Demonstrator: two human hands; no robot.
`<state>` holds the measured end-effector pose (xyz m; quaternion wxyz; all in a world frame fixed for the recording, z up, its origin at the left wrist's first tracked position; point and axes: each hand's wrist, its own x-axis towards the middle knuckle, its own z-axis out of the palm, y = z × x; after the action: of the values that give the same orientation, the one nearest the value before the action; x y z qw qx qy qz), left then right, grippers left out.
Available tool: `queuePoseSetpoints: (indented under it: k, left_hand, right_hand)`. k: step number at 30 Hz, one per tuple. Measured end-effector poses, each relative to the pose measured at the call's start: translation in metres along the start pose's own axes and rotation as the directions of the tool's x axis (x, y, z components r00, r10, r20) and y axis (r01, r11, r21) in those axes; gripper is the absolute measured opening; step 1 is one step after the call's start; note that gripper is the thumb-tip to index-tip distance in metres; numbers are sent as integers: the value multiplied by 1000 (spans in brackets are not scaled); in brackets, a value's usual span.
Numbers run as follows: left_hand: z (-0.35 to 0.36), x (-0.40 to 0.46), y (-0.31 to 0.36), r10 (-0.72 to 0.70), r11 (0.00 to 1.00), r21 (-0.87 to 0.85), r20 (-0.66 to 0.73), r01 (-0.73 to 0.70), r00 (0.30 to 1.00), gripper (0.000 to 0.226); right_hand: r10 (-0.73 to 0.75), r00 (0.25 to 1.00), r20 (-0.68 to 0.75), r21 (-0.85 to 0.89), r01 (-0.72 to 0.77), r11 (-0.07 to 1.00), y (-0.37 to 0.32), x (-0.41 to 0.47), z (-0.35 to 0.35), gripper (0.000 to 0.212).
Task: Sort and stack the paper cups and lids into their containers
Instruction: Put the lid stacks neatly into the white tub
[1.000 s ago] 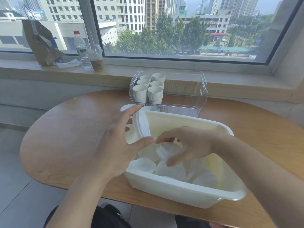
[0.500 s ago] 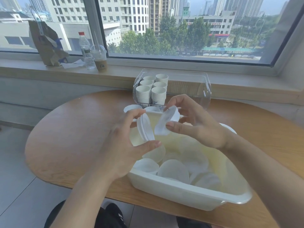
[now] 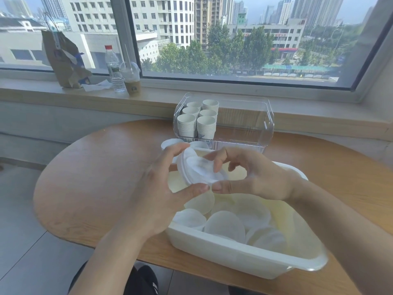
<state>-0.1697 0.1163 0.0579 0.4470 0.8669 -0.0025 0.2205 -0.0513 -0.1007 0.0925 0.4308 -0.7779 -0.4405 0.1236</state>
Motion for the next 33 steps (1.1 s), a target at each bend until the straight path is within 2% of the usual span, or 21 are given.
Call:
queuePoseSetpoints:
  k: [4,7,13,22,27,33]
  left_hand:
    - [-1,-1,0,12,1000,8,6,-12,1000,86]
    - [-1,-1,1,31,999,29,13,-31,999,89]
    - [-2,-3,3,46,998,39,46,-48,998,99]
    - [-3,-2,0,51,998,36,97,-54,994,89]
    - [-3,-1,0,91,995,23,125,-95,988,72]
    - [-2,0,3,66,998,-28,109,-64,992,72]
  right_hand:
    - [35,996,80,11,-36,999,1,-2,2,78]
    - [8,999,31,9,-9,1000,1,-1,3,100]
    - [-109,994,-18,-78,107,991,-2,2,11,90]
    - [-135,990,-25,-62,134,989,-4,3,12,85]
    - [-123,991,-45,-47,121,992,-4,3,12,87]
    - [-148,988,-45,-81,144,986,-3,4,15,89]
